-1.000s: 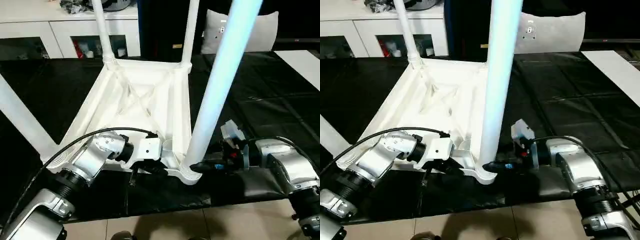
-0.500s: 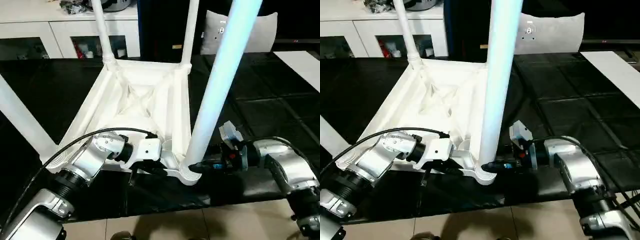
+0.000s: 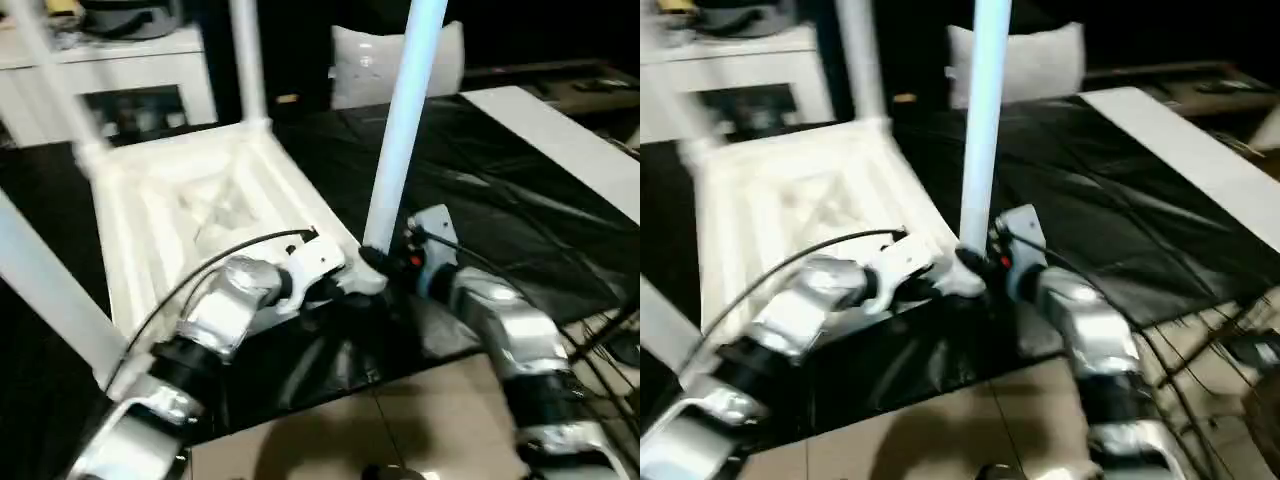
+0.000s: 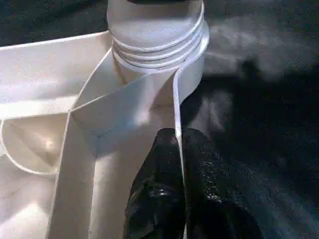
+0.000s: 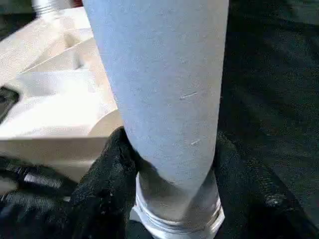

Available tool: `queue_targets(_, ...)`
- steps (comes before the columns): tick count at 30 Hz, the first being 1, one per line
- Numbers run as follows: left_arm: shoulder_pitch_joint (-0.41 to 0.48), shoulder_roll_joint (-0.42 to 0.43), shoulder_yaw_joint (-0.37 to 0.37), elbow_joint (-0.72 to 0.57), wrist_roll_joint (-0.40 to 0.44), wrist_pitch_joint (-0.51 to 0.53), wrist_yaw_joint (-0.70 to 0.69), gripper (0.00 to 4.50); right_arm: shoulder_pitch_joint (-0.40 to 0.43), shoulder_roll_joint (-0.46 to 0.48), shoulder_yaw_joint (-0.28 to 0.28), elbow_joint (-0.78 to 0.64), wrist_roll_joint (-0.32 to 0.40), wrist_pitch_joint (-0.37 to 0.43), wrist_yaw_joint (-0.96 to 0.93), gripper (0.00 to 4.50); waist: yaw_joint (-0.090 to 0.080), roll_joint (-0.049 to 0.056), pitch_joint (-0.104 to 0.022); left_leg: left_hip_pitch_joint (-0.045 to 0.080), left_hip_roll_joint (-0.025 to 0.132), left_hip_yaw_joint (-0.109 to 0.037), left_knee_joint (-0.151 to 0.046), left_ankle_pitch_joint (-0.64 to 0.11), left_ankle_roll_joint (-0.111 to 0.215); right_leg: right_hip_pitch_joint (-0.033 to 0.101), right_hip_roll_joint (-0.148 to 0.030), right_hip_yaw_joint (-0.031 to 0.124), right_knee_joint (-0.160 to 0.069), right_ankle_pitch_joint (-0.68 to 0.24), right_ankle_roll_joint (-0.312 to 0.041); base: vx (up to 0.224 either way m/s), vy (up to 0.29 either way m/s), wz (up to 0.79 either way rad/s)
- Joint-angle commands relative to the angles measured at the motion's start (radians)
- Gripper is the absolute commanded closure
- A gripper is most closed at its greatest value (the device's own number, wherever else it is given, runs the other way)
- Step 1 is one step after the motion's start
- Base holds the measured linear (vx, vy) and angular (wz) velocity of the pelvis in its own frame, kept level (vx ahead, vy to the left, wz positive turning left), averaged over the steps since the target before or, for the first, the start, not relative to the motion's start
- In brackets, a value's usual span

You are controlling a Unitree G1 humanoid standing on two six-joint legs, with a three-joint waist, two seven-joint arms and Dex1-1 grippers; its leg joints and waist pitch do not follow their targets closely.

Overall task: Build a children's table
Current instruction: Rotate leg to tighten

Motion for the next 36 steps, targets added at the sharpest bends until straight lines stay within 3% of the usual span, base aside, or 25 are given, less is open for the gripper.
queue_targets(1,-0.037,-0.053,-0.012,-0.040,-0.011,0.002,0.012,4.50,-0.005,0.054,0.012,0.050,0.012,0.018,-0.032,2.00,-0.010,0.000,-0.046,0.021,0.012,-0.017,-0.094,-0.610,-0.002,0.030,-0.047,0.001,-0.086,-0.558,-0.066,0.000,0.000,0.00)
queue_targets(2,-0.037,-0.055,-0.011,-0.044,-0.008,0.011,0.016,4.50,-0.006,0.060,0.011,0.051,0.008,0.009,-0.035,1.87,-0.012,0.000,-0.045,0.023,0.007,-0.014,-0.088,-0.589,0.001,0.024,-0.051,0.001,-0.090,-0.586,-0.066,0.000,0.000,0.00)
queue_targets(6,-0.033,-0.029,-0.018,-0.048,0.002,0.000,0.007,4.50,0.006,0.044,0.031,0.044,-0.009,-0.048,-0.004,1.64,-0.009,0.001,-0.048,0.017,0.007,-0.013,-0.089,-0.551,0.007,0.024,-0.055,0.009,-0.087,-0.575,-0.072,0.000,0.000,0.00)
queue_targets(7,-0.031,0.004,-0.036,-0.039,0.018,-0.040,-0.007,4.50,0.025,0.003,0.067,0.029,-0.037,-0.115,0.037,1.50,-0.002,-0.002,-0.051,0.012,0.010,-0.011,-0.092,-0.524,0.011,0.025,-0.056,0.019,-0.078,-0.531,-0.092,0.000,0.000,0.00)
queue_targets(9,-0.028,0.025,-0.046,-0.034,0.027,-0.057,-0.018,4.50,0.039,-0.021,0.080,0.016,-0.043,-0.149,0.068,1.34,0.005,-0.003,-0.055,0.004,0.011,-0.007,-0.095,-0.482,0.018,0.028,-0.054,0.031,-0.065,-0.463,-0.119,0.000,0.000,0.00)
queue_targets(10,-0.022,0.038,-0.046,-0.028,0.023,-0.075,-0.034,4.50,0.046,-0.033,0.053,0.010,-0.023,-0.153,0.081,1.27,0.010,-0.005,-0.058,0.000,0.010,-0.003,-0.094,-0.444,0.027,0.029,-0.055,0.038,-0.057,-0.422,-0.144,0.000,0.000,0.00)
queue_targets(12,-0.014,0.051,-0.044,-0.025,0.016,-0.097,-0.055,4.50,0.053,-0.056,0.033,0.010,-0.012,-0.176,0.112,1.06,0.014,-0.011,-0.059,-0.003,0.008,0.003,-0.091,-0.411,0.038,0.029,-0.055,0.043,-0.052,-0.398,-0.162,0.000,0.000,0.00)
queue_targets(15,-0.009,0.074,-0.047,-0.012,0.016,-0.136,-0.086,4.50,0.061,-0.106,0.027,0.008,0.001,-0.215,0.196,0.73,0.036,-0.011,-0.067,-0.013,0.009,0.007,-0.085,-0.314,0.070,0.036,-0.055,0.052,-0.036,-0.350,-0.182,0.000,0.000,0.00)
queue_targets(18,-0.007,0.109,-0.064,0.024,0.012,-0.221,-0.134,4.50,0.075,-0.178,0.035,-0.015,0.049,-0.253,0.347,0.53,0.052,-0.016,-0.075,-0.015,0.009,0.016,-0.073,-0.234,0.094,0.031,-0.053,0.059,-0.023,-0.269,-0.207,0.000,0.000,0.00)
queue_targets(19,-0.007,0.114,-0.067,0.029,0.011,-0.230,-0.139,4.50,0.077,-0.188,0.036,-0.018,0.055,-0.256,0.368,0.38,0.066,-0.014,-0.073,-0.015,0.013,0.019,-0.071,-0.199,0.111,0.029,-0.054,0.062,-0.016,-0.239,-0.223,0.000,0.000,0.00)
queue_targets(20,-0.006,0.132,-0.077,0.046,0.006,-0.287,-0.172,4.50,0.080,-0.224,0.042,-0.021,0.066,-0.267,0.437,0.29,0.068,-0.018,-0.072,-0.018,0.010,0.020,-0.070,-0.200,0.118,0.030,-0.051,0.061,-0.018,-0.246,-0.223,0.000,0.000,0.00)
queue_targets(21,-0.006,0.132,-0.077,0.046,0.006,-0.287,-0.172,4.50,0.080,-0.224,0.042,-0.021,0.066,-0.267,0.437,0.19,0.075,-0.018,-0.073,-0.020,0.011,0.020,-0.069,-0.184,0.116,0.034,-0.053,0.063,-0.011,-0.240,-0.223,0.000,0.000,0.00)
queue_targets(23,-0.003,0.167,-0.087,0.057,-0.027,-0.398,-0.288,4.50,0.065,-0.293,0.057,-0.003,0.070,-0.283,0.550,0.03,0.087,-0.018,-0.076,-0.018,0.012,0.020,-0.067,-0.155,0.121,0.036,-0.054,0.062,-0.008,-0.229,-0.226,0.000,0.000,0.00)
queue_targets(27,-0.012,0.188,-0.100,0.071,-0.040,-0.454,-0.362,4.50,0.048,-0.339,0.090,0.017,0.059,-0.340,0.646,0.03,0.095,-0.013,-0.074,-0.014,0.017,0.022,-0.069,-0.164,0.107,0.032,-0.050,0.061,-0.006,-0.233,-0.238,0.000,0.000,0.00)
queue_targets(31,-0.016,0.207,-0.120,0.087,-0.044,-0.506,-0.419,4.50,0.038,-0.356,0.103,0.023,0.082,-0.334,0.722,0.03,0.109,-0.014,-0.074,-0.009,0.021,0.024,-0.073,-0.194,0.089,0.031,-0.050,0.063,-0.007,-0.266,-0.229,0.000,0.000,0.00)
queue_targets(32,-0.014,0.220,-0.133,0.092,-0.054,-0.541,-0.471,4.50,0.029,-0.366,0.110,0.028,0.100,-0.322,0.773,0.30,0.113,-0.013,-0.075,-0.007,0.023,0.025,-0.073,-0.196,0.088,0.030,-0.049,0.064,-0.004,-0.255,-0.232,0.000,0.000,0.00)
queue_targets(36,-0.014,0.241,-0.141,0.096,-0.068,-0.587,-0.548,4.50,0.011,-0.380,0.129,0.047,0.117,-0.306,0.849,0.43,0.120,-0.012,-0.076,-0.007,0.023,0.029,-0.071,-0.181,0.093,0.029,-0.048,0.068,0.002,-0.217,-0.250,0.000,0.000,0.00)
